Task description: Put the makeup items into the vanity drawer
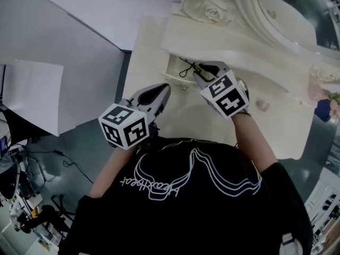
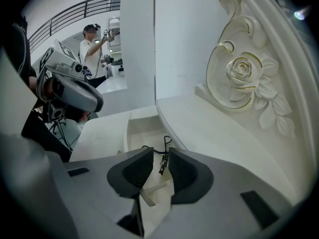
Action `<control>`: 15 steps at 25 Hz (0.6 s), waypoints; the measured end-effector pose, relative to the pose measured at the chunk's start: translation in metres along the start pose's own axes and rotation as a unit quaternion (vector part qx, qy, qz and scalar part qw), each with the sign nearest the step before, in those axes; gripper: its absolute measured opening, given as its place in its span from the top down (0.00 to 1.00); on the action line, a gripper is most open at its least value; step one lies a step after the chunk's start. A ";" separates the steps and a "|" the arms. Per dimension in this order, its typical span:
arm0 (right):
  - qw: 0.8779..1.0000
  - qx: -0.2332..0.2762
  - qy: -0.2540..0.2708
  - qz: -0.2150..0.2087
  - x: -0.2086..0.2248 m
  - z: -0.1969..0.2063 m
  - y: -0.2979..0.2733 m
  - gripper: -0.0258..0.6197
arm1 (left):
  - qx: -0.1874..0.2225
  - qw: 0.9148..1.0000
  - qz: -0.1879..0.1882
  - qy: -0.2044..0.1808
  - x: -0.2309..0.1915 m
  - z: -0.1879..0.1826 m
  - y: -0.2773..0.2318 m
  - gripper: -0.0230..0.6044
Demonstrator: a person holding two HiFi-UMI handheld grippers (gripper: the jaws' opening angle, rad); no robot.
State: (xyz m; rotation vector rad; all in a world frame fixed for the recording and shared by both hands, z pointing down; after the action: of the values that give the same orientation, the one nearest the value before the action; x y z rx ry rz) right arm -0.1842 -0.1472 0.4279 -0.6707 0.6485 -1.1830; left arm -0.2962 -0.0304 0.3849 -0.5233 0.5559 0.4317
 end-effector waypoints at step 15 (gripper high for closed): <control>0.986 0.139 -0.068 -0.059 -0.019 0.020 0.085 0.78 | -0.003 0.999 0.022 -0.040 0.050 0.007 -0.014 0.95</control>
State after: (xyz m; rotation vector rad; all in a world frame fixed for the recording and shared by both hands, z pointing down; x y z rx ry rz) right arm -0.1228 -0.1066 0.3783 -0.5529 0.3237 -1.2965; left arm -0.2475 -0.0254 0.3654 -0.4987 0.4896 0.4936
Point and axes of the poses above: the fingertips, and each gripper's own axes: y backward along the fingers, x to its right, z out of its underside, the point moved 6 cm from there along y, backward along the fingers, and after that the axes turned 7 degrees about z, right-handed, at the moved point
